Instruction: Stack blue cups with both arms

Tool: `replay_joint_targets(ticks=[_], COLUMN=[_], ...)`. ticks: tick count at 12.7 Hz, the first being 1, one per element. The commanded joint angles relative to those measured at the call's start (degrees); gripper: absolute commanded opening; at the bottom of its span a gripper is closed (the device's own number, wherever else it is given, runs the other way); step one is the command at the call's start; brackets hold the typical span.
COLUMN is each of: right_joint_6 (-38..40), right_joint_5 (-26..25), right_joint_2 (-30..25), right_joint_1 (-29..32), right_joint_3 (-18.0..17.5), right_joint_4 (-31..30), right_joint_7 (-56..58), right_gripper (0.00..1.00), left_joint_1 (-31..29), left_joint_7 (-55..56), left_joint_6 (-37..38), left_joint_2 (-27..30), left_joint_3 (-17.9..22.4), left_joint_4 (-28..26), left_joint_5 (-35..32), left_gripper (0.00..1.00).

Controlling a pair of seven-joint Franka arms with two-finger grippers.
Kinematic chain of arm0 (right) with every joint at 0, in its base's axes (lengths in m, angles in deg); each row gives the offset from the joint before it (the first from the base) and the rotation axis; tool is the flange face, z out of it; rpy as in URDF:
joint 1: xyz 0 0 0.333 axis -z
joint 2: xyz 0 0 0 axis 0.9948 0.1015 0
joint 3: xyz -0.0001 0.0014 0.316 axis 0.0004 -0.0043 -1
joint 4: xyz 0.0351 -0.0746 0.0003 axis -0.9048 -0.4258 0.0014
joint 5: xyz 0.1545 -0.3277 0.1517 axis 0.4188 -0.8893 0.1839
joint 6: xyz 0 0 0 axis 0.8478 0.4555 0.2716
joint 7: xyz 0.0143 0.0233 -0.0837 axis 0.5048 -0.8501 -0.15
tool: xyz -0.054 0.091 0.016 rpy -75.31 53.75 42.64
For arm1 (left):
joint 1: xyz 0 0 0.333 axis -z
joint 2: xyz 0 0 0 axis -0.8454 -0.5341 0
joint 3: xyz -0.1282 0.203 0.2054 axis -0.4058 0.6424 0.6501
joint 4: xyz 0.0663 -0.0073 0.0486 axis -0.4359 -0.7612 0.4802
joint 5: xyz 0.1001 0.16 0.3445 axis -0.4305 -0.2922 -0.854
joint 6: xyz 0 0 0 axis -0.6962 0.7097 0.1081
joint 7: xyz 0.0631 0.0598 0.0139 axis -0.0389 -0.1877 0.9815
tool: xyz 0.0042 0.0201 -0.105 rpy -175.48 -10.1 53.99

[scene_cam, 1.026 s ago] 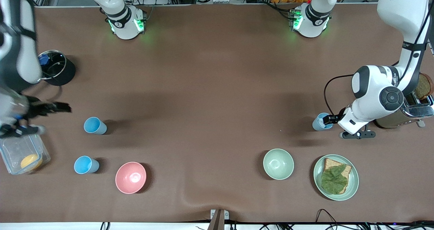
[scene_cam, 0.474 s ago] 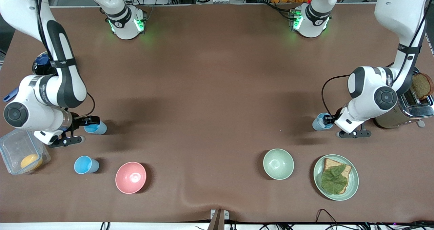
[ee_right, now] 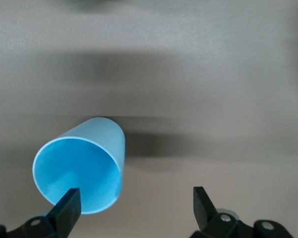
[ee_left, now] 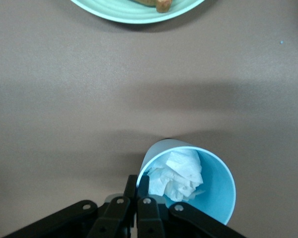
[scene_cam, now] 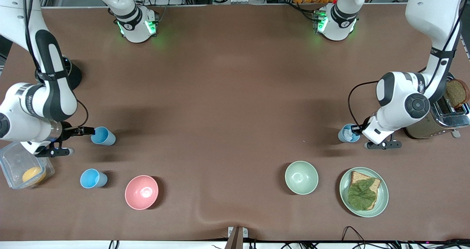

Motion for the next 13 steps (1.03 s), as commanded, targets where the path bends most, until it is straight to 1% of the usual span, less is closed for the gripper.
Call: replay_joint_targets(ticks=[1, 5, 6, 7, 9, 10, 11, 13], right_joint_6=[-1.9, -3.8, -5.0, -5.9, -5.9, -5.9, -5.6, -5.0], right_joint_5=[3.4, 3.4, 3.4, 3.6, 3.7, 3.7, 3.7, 3.7], right_joint_2=[1.7, 3.8, 3.8, 3.8, 3.8, 3.7, 3.6, 3.2], right_joint_1=[0.4, 0.4, 0.5, 0.6, 0.4, 0.5, 0.5, 0.4], right_joint_3=[-0.5, -0.5, -0.6, -0.6, -0.6, -0.6, -0.6, -0.6], right_joint_4=[-0.1, -0.4, -1.7, -2.2, -2.4, -2.4, -2.5, -2.6], right_joint_7=[-0.4, -0.4, -0.4, -0.4, -0.4, -0.3, -0.2, 0.4], right_gripper=[1.0, 1.0, 1.0, 0.97, 0.3, 0.1, 0.02, 0.0], left_joint_1=[-0.4, -0.1, 0.0, 0.1, 0.1, 0.1, 0.1, 0.1], left_joint_7=[-0.6, -0.5, -0.5, -0.4, -0.4, -0.5, -0.5, -0.4], left_joint_6=[-0.3, 0.1, 0.2, 0.3, 0.3, 0.4, 0.8, 3.1], left_joint_2=[1.6, 2.3, 2.5, 2.9, 3.2, 3.3, 3.3, 3.4], left_joint_3=[-0.4, -0.5, -0.6, -0.6, -0.7, -0.7, -0.8, -1.1], left_joint_4=[-0.6, 0.0, 0.2, 0.3, 0.3, 0.6, 0.8, 2.2], left_joint_5=[-1.0, -1.0, -1.0, -1.0, -1.0, -1.1, -1.1, -1.1], left_gripper=[0.0, 0.0, 0.0, 0.0, 0.0, 0.0, 0.0, 0.0])
